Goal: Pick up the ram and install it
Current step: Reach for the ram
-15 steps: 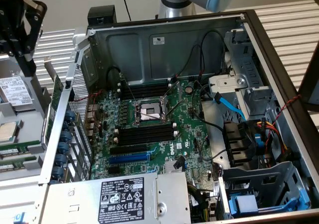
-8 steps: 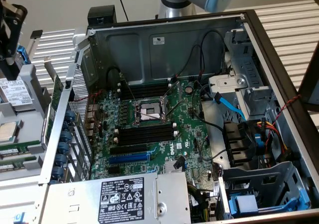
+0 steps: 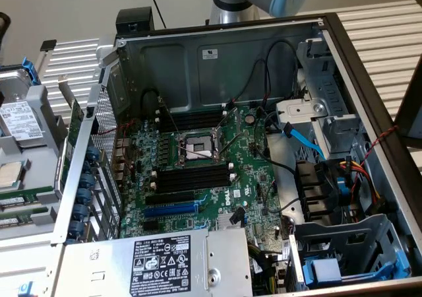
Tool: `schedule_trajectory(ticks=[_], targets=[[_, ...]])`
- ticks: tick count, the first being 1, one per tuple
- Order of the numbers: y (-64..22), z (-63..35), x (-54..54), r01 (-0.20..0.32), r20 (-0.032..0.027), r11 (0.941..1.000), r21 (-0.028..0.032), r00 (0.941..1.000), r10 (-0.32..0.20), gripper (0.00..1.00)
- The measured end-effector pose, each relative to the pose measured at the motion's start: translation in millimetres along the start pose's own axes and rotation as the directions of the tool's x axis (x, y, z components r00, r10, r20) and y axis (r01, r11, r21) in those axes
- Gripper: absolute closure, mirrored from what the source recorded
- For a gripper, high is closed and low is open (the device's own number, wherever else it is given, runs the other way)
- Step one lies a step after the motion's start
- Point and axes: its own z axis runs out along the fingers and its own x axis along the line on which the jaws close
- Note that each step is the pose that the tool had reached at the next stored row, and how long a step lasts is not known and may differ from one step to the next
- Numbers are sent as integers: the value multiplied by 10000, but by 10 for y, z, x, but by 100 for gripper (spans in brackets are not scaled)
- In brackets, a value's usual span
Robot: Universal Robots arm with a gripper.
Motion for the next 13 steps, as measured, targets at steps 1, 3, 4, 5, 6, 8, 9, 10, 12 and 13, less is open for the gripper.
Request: schedule_trajectory(ticks=[1, 3, 4, 5, 6, 8, 9, 10, 12, 13], targets=[[-3, 3, 42, 1, -2, 10000, 0, 10000, -1, 89], [-9, 11, 122, 1, -7, 10000, 2, 10000, -1, 89], [-11, 16, 155, 3, -8, 10000, 2, 10000, -3, 89], [-11, 19, 179, 7, -10, 10000, 5, 10000, -7, 89], [-6, 22, 198, 13, -10, 10000, 11, 10000, -13, 89], [20, 30, 234, 32, -9, 10000, 36, 10000, -32, 89], [44, 34, 249, 40, -9, 10000, 53, 10000, -40, 89], [70, 39, 263, 48, -7, 10000, 67, 10000, -48, 89], [120, 47, 294, 64, -8, 9999, 92, 10000, -64, 89], [140, 52, 310, 73, -6, 9999, 99, 10000, -73, 89]])
